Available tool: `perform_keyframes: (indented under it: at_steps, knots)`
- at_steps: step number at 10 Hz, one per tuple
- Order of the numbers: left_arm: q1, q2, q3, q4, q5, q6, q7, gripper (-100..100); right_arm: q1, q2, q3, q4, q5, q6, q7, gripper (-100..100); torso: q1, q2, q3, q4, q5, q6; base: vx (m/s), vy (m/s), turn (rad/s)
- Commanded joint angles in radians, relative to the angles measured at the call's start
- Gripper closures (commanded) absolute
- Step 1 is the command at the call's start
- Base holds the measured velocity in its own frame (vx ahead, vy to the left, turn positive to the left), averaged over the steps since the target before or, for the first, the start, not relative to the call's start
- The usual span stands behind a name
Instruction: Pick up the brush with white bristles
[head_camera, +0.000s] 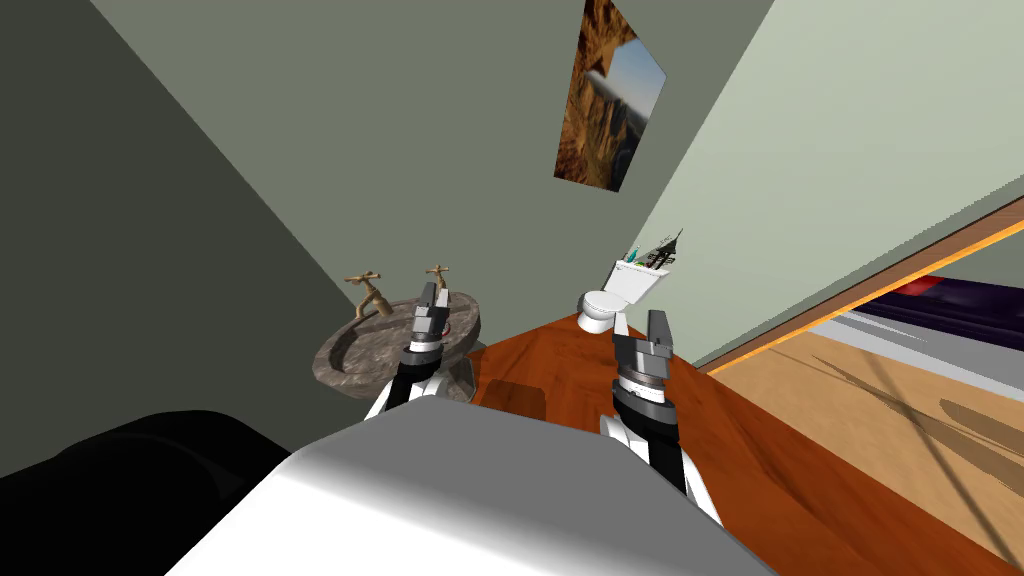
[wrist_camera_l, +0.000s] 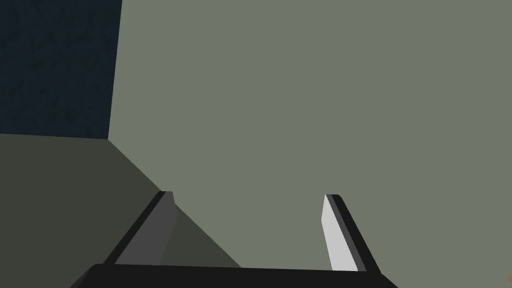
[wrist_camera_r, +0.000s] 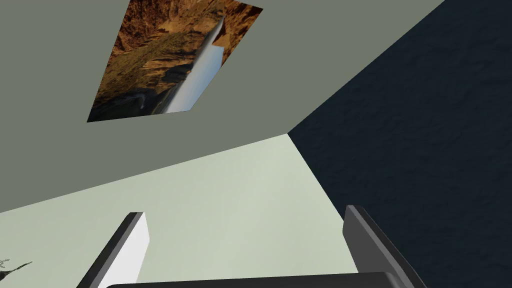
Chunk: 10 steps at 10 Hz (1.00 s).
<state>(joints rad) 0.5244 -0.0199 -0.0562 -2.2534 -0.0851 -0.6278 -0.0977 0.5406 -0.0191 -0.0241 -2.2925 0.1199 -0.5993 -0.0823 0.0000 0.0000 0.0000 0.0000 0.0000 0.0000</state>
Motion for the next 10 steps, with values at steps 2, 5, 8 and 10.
perform_keyframes:
  at_steps: [2, 5, 8, 10]
  knots:
    - [0.006, 0.071, 0.010, 0.015, -0.001, 0.008, 0.028, -100, 0.000, 0.000, 0.000, 0.000, 0.000, 0.000, 0.000, 0, 0.001, 0.000, 0.000, 0.000, 0.000, 0.000, -0.002, 0.029, -0.065]
    - [0.014, 0.151, 0.023, 0.037, -0.003, 0.020, 0.069, -100, 0.000, 0.000, 0.000, 0.000, 0.000, 0.000, 0.000, 0, 0.005, 0.000, 0.000, 0.000, 0.001, 0.000, 0.000, 0.066, -0.070]
    - [0.027, 0.236, 0.038, 0.066, -0.006, 0.035, 0.124, -100, 0.000, 0.000, 0.000, 0.000, 0.000, 0.000, 0.000, 0, 0.003, 0.000, 0.000, 0.000, 0.001, 0.000, 0.001, 0.046, -0.072]
    - [0.035, 0.289, 0.046, 0.083, -0.009, 0.044, 0.156, -100, 0.000, 0.000, 0.000, 0.000, 0.000, 0.000, 0.000, 0, 0.004, 0.000, 0.000, 0.000, 0.001, 0.000, -0.005, 0.053, -0.067]
